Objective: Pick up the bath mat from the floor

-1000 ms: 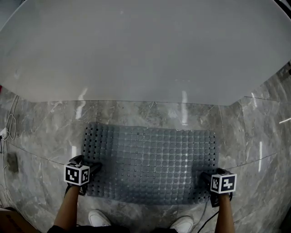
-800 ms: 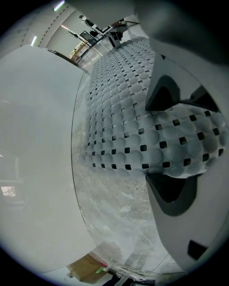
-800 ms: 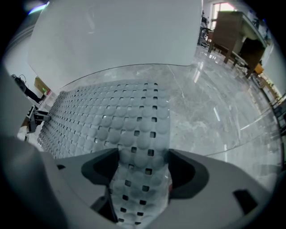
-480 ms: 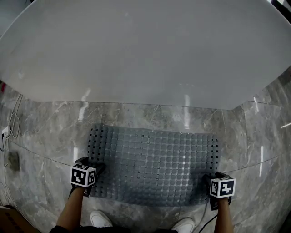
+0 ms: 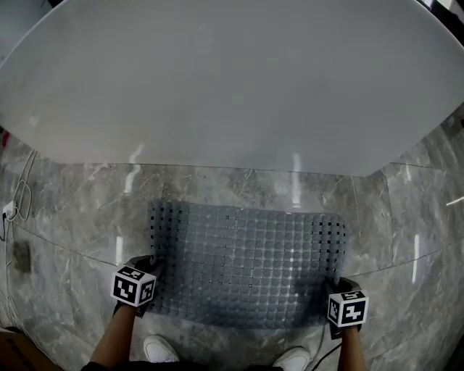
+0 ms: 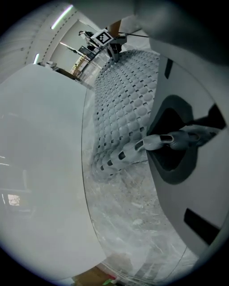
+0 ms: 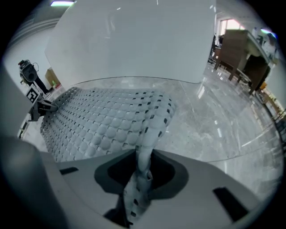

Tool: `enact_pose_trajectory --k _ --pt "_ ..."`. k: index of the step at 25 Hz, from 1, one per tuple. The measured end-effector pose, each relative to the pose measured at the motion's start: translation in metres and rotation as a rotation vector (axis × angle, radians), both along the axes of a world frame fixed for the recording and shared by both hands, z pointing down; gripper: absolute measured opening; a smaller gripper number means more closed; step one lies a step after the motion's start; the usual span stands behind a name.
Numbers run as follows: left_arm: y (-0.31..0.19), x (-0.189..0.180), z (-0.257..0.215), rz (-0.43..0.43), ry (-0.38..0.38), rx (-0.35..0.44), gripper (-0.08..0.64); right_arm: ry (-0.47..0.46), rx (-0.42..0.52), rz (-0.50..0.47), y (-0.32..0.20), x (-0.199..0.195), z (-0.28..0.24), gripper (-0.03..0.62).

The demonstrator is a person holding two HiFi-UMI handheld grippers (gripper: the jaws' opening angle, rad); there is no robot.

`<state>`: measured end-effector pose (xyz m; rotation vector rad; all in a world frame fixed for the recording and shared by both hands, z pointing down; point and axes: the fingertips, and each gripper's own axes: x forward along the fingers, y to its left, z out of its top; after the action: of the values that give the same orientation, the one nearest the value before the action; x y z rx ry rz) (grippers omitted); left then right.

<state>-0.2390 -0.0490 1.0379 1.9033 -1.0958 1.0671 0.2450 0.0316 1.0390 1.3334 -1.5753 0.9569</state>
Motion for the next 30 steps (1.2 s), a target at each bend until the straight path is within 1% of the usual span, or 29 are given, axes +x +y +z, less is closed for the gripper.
enact_pose_trajectory --k 4,9,11,13,16,19,22,24,27,30 --pt "0.002 0.005 -0.009 0.005 0.051 0.031 0.054 0.013 0.074 -0.016 0.002 -0.004 -0.009 0.091" --pt "0.003 0.007 -0.017 0.014 0.078 0.052 0.049 0.002 0.124 -0.045 0.004 -0.009 -0.017 0.078" --pt "0.003 0.01 -0.023 0.013 0.09 0.067 0.046 -0.012 0.141 -0.037 0.005 -0.01 -0.023 0.075" --pt "0.004 0.013 -0.031 0.017 0.089 0.094 0.044 -0.008 0.151 -0.036 0.005 -0.013 -0.032 0.074" --pt "0.006 0.019 -0.049 0.022 0.077 0.129 0.043 0.006 0.178 -0.071 0.003 -0.023 -0.05 0.071" --pt "0.007 0.032 -0.072 0.025 0.087 0.141 0.041 -0.002 0.202 -0.095 0.003 -0.031 -0.079 0.071" --pt "0.005 0.044 -0.099 0.031 0.102 0.14 0.041 0.0 0.213 -0.121 0.003 -0.041 -0.111 0.071" --pt "0.006 0.056 -0.125 0.039 0.111 0.145 0.041 -0.002 0.211 -0.117 0.006 -0.045 -0.138 0.07" --pt "0.002 0.071 -0.174 0.042 0.121 0.179 0.04 0.0 0.229 -0.097 0.003 -0.046 -0.185 0.069" --pt "-0.009 0.081 -0.235 0.04 0.125 0.221 0.04 0.009 0.269 -0.097 -0.004 -0.047 -0.245 0.067"
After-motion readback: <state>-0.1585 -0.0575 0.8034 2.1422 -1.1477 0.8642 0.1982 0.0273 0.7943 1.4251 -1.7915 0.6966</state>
